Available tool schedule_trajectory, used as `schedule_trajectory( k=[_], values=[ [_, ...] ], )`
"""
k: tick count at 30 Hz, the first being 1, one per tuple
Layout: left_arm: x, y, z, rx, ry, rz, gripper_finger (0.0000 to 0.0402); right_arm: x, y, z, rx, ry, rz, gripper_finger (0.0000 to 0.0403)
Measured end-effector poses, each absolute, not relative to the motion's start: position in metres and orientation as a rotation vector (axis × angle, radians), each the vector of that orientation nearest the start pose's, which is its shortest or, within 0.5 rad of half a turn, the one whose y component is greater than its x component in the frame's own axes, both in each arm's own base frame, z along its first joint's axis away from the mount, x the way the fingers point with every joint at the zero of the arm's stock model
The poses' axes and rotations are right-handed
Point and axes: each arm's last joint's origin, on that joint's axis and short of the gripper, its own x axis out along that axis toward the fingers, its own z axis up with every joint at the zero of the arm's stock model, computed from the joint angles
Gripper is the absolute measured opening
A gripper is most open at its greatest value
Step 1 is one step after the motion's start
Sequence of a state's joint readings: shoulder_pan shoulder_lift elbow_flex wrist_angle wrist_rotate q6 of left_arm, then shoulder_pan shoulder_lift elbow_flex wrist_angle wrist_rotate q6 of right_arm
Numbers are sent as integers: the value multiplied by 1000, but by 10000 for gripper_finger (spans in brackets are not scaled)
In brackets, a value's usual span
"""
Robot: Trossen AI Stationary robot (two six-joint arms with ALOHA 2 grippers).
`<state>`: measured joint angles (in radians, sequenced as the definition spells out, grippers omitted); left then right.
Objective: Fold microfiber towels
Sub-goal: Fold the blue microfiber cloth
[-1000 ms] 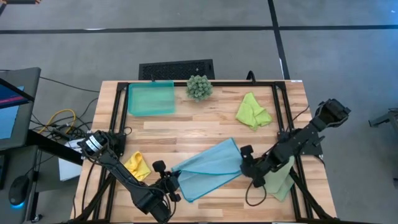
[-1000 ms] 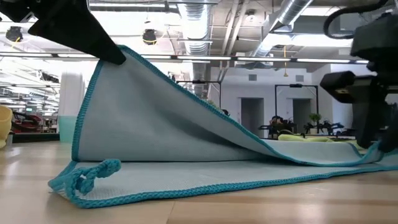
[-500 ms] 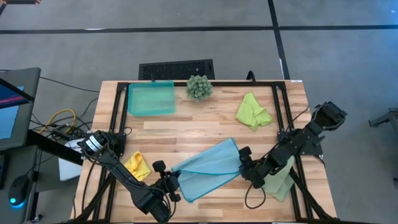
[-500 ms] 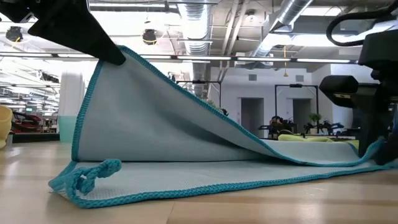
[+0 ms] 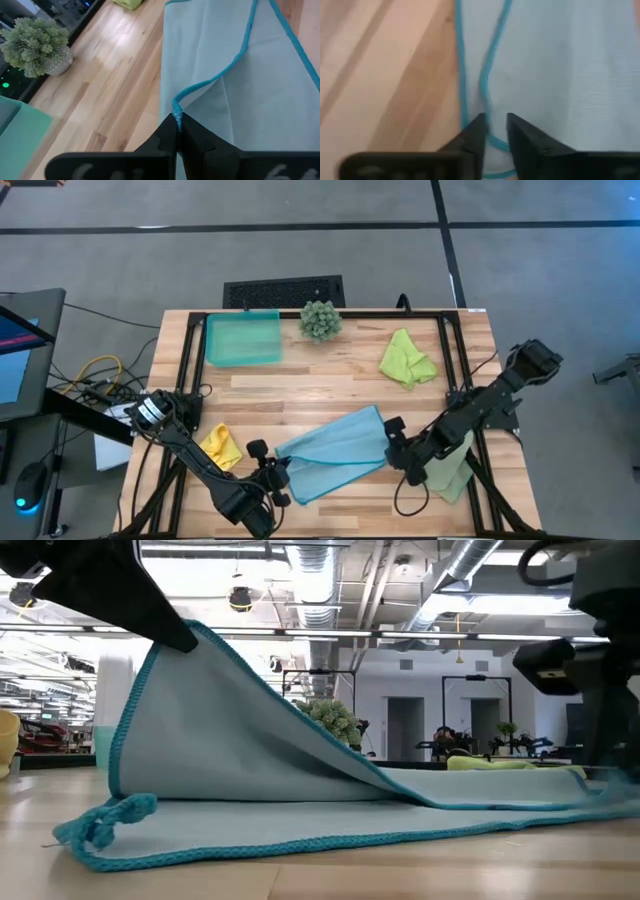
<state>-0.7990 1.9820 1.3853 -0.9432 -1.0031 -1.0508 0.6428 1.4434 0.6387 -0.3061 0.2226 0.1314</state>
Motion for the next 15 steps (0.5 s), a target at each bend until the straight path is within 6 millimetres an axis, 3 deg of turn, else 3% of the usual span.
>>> schedule_trajectory(
  k=[4, 7, 11, 15],
  values=[
    [272, -244, 174, 236, 699, 581, 0, 198, 140, 145, -341, 1032, 314, 192],
    [272, -244, 174, 236, 699, 581, 0, 198, 141, 145, -358, 1028, 316, 212],
    [272, -244, 174, 236, 699, 581, 0, 197, 143, 139, -424, 1043, 349, 201],
    [272, -244, 174, 236, 699, 581, 0, 198, 146, 133, -447, 1047, 359, 160]
  ],
)
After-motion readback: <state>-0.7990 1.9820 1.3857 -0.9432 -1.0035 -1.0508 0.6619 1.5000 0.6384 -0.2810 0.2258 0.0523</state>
